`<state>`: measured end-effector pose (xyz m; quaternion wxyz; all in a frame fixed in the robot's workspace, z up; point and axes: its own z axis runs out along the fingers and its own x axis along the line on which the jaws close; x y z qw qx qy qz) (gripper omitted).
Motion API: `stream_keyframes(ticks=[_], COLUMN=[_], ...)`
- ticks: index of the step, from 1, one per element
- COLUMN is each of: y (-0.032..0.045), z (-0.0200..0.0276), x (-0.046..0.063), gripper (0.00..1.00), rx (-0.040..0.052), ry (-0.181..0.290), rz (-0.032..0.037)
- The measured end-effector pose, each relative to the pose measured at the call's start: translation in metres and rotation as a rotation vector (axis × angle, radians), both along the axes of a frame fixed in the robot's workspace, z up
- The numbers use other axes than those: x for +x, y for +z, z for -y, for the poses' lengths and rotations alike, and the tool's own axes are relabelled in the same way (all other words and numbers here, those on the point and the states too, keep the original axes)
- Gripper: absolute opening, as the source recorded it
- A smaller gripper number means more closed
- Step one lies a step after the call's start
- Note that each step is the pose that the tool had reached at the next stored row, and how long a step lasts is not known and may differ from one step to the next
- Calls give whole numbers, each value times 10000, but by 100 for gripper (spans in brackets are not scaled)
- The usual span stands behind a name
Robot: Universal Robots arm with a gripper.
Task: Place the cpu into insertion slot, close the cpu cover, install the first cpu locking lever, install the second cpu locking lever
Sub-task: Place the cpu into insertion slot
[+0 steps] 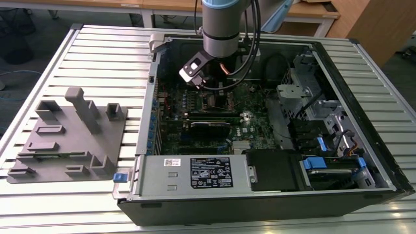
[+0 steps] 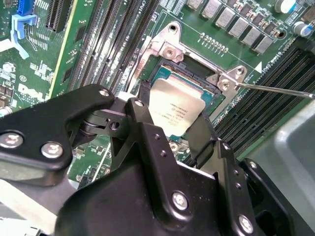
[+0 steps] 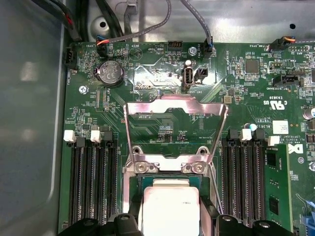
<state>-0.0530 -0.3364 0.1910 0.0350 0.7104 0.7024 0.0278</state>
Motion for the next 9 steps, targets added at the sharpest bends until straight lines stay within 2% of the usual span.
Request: stream_keyframes(ticks=[9], y=[4], z=[-3], x=[1], gripper=[54], rx=[17], ry=[-1], rz=[9])
